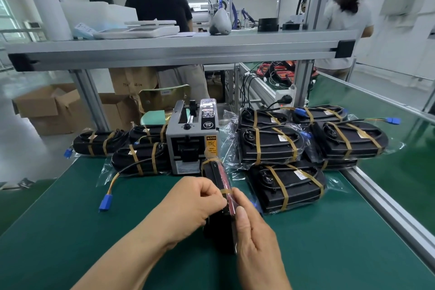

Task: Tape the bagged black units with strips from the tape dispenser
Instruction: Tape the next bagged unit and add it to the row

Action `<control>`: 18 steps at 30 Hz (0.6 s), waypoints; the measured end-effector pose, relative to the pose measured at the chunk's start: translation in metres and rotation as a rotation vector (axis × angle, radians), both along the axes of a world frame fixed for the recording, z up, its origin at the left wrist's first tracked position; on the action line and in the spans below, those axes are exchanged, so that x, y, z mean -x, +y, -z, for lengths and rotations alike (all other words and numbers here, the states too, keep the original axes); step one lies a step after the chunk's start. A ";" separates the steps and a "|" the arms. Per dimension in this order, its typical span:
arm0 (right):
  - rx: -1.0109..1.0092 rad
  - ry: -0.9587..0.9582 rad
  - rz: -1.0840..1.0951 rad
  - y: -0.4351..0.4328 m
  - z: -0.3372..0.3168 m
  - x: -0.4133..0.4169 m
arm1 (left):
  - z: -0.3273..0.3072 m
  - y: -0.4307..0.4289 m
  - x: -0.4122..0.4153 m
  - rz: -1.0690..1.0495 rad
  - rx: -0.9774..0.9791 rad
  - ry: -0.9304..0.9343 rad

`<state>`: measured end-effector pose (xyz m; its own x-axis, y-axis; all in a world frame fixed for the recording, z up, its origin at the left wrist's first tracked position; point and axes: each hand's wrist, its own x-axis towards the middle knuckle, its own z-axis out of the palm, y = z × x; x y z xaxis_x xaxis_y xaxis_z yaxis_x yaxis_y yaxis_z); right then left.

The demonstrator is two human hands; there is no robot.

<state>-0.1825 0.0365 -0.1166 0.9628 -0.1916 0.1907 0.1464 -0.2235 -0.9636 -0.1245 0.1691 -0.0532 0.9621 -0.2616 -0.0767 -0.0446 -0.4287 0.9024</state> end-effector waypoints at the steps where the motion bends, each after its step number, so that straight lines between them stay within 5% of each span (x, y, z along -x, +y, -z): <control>1: -0.002 0.001 -0.004 0.000 0.000 0.000 | 0.001 0.000 0.001 -0.010 0.009 -0.008; 18: -0.005 0.039 -0.011 -0.001 0.002 -0.001 | 0.007 0.001 0.007 -0.068 -0.002 -0.097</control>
<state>-0.1812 0.0357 -0.1191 0.9715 -0.1823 0.1515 0.1105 -0.2171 -0.9699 -0.1317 0.1702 -0.0602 0.9806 -0.1955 0.0167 -0.1021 -0.4355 0.8944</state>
